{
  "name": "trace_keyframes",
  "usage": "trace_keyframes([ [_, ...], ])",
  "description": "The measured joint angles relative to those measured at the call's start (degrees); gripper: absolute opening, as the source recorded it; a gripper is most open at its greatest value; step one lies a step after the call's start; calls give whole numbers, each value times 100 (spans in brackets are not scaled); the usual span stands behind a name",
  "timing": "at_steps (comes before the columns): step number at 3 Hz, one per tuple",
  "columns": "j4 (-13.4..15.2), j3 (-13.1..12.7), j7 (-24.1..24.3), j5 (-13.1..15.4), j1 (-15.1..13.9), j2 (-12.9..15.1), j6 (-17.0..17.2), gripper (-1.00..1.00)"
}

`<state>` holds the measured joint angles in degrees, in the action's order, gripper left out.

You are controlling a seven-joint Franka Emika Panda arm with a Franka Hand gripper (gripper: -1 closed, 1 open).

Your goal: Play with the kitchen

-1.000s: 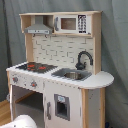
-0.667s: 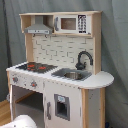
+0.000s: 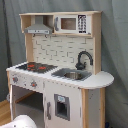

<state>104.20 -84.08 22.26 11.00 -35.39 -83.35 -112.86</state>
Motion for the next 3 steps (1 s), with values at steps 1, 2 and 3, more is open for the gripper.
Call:
trace_keyframes([
  [1,36,152,-534,-70,88,98,268,100],
  [2,85,296,-985,-143,189,203,564,100],
  [3,213,531,-1490,-239,329,340,904,100],
])
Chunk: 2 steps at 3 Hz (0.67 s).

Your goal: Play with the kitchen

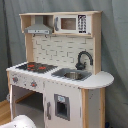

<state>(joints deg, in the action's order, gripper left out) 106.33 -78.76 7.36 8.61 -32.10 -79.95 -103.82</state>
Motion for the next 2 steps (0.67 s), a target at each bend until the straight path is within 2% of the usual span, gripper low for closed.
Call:
trace_keyframes([
  [2,497,544,-996,-303,257,271,288,100],
])
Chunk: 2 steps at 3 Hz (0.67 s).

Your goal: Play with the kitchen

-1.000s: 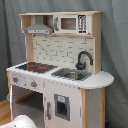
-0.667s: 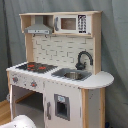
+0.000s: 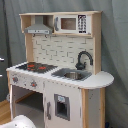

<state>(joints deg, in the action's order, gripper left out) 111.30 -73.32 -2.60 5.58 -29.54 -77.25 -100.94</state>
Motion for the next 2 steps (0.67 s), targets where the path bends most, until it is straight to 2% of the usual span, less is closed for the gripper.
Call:
trace_keyframes([
  [2,672,343,-1022,-504,166,283,67,100],
])
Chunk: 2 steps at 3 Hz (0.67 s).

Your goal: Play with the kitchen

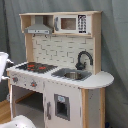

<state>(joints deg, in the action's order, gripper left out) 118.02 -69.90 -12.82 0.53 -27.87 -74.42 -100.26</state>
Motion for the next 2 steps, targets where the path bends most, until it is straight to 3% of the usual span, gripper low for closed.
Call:
trace_keyframes([
  [2,541,201,-951,-390,65,174,-1,100],
])
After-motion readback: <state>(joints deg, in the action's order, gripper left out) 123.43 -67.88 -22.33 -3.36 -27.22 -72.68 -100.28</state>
